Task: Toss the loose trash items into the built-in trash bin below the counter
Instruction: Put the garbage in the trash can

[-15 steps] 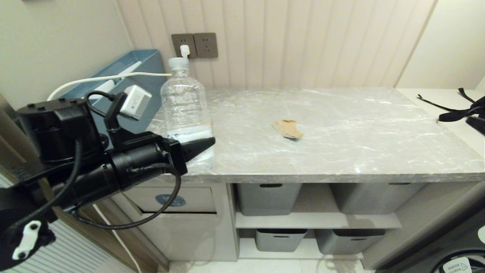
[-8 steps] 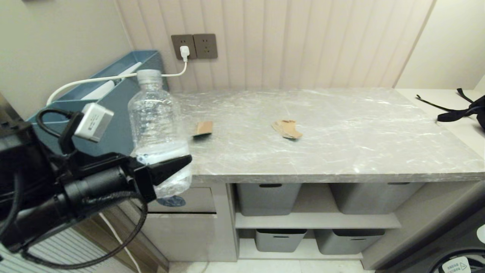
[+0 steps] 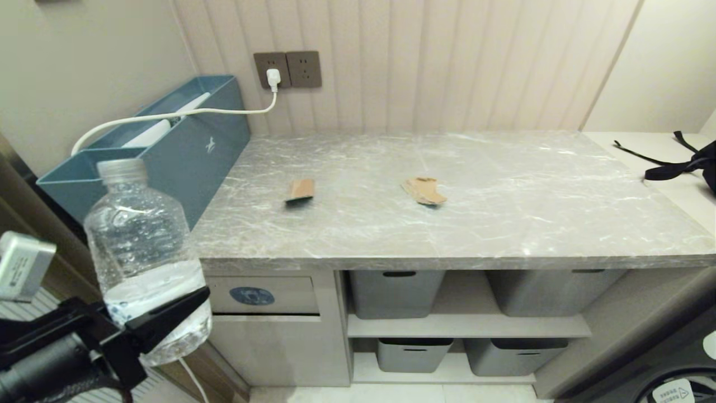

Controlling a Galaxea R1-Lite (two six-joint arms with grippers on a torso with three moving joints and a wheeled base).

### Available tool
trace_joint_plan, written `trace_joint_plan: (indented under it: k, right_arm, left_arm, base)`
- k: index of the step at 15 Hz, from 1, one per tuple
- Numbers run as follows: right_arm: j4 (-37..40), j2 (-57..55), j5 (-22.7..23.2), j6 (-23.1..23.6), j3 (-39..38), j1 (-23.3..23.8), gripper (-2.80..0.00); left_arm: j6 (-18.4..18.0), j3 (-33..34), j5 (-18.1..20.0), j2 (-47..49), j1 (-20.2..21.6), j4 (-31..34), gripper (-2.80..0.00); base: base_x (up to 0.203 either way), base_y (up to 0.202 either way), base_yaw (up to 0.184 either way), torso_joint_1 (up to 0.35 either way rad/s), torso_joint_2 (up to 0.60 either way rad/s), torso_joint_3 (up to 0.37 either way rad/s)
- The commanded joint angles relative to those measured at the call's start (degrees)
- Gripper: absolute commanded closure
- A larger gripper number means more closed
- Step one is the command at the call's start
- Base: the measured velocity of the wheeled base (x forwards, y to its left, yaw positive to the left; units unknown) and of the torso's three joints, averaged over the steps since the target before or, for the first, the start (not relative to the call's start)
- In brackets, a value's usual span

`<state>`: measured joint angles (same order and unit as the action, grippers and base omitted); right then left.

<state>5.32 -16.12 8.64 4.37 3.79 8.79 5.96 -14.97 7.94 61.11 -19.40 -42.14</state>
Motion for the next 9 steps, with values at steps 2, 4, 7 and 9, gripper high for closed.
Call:
trace_joint_plan:
  k: [2,4,7,9]
  right_arm:
    - [0.0,0.0,-1.4,-3.8,-0.2,0.0,0.00]
    - [-0.3,0.0,-2.1,-3.0,-0.4,0.0,0.00]
    - [-4.5,0.0,-1.7,5.6,-1.6,0.0,0.00]
    - [-4.5,0.0,-1.5,5.7,-1.5,0.0,0.00]
  left_arm:
    - [-1.9,3.9,-8.7,-4.8,1.9,0.9,0.00]
    - [-2.0,6.4,-10.4,-9.5,4.2,3.9,0.00]
    - [-2.8,8.5,-1.8,-14.4,4.3,8.6,0.00]
    - [-2.2,10.3,4.2,-18.3,4.3,11.2,0.00]
  base:
    - [0.000,0.000,0.000,0.000,0.00,0.000]
    - [0.000,0.000,0.000,0.000,0.00,0.000]
    - [0.000,0.000,0.000,0.000,0.00,0.000]
    - [0.000,0.000,0.000,0.000,0.00,0.000]
